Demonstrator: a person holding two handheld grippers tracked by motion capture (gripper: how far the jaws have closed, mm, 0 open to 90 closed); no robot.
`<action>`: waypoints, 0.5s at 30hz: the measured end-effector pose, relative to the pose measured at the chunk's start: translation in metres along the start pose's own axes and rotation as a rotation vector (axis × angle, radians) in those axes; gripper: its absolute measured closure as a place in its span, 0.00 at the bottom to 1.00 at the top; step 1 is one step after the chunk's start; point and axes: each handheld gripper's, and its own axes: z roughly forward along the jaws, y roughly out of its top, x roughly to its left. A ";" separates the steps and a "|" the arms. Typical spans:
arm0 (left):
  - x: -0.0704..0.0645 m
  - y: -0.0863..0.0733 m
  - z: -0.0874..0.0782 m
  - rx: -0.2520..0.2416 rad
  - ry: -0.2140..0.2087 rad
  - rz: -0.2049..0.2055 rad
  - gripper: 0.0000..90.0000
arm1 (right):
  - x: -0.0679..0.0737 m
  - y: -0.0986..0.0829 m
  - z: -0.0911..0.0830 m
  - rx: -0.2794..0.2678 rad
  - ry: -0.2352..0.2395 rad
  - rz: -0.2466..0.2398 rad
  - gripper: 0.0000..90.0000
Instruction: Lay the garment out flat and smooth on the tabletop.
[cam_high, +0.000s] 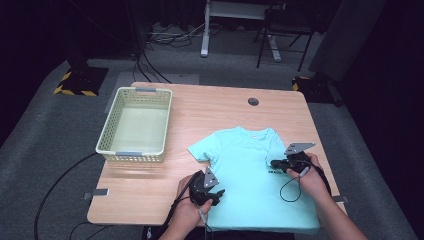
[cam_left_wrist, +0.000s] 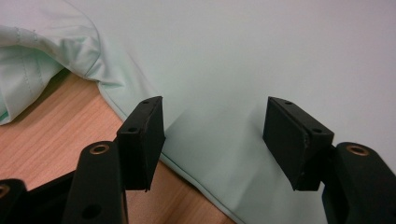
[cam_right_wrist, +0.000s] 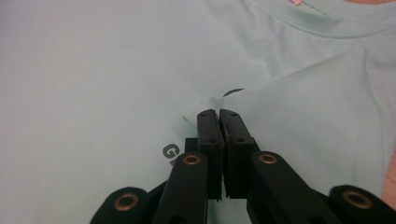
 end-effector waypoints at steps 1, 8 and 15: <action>0.000 0.000 0.000 0.000 0.000 0.000 0.43 | -0.001 0.000 -0.001 -0.007 -0.002 0.003 0.98; 0.000 0.000 0.000 0.000 0.000 0.000 0.43 | -0.007 0.006 -0.017 -0.035 -0.036 0.000 0.98; 0.000 0.000 0.000 0.000 -0.001 -0.001 0.43 | -0.037 -0.002 -0.057 -0.100 -0.163 0.091 0.98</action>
